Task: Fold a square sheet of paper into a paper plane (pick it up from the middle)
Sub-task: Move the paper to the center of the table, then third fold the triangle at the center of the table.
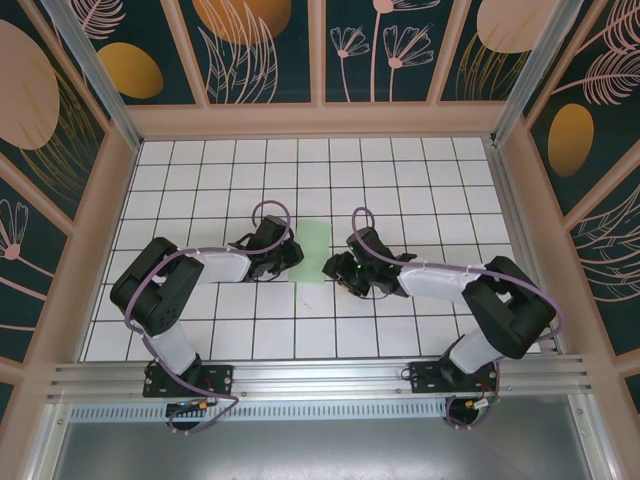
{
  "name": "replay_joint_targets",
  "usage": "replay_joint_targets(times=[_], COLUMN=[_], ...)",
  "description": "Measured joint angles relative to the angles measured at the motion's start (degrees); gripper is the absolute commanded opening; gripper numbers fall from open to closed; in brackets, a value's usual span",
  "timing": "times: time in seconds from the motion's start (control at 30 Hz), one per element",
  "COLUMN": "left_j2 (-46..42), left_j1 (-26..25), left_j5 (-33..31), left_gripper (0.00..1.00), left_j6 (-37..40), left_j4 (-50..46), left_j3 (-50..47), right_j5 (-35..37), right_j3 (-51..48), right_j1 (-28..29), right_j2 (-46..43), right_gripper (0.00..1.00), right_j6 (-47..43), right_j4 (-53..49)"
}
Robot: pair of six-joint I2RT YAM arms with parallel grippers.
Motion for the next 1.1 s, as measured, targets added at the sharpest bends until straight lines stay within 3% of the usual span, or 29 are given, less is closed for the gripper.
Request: replay_joint_targets(times=[0.43, 0.93, 1.1], left_j2=[0.0, 0.0, 0.0], left_j1=[0.0, 0.0, 0.0], left_j5=[0.0, 0.0, 0.0], left_gripper=[0.19, 0.19, 0.19], left_j6=[0.0, 0.0, 0.0], left_j4=[0.0, 0.0, 0.0], left_j3=[0.0, 0.0, 0.0], right_j5=[-0.7, -1.1, -1.2], right_j3=[6.8, 8.8, 8.8], right_j1=[1.6, 2.3, 2.3], right_j2=[7.3, 9.0, 9.0], right_gripper=[0.47, 0.51, 0.43], right_j6=[-0.4, -0.4, -0.4], right_j4=[-0.5, -3.3, -3.6])
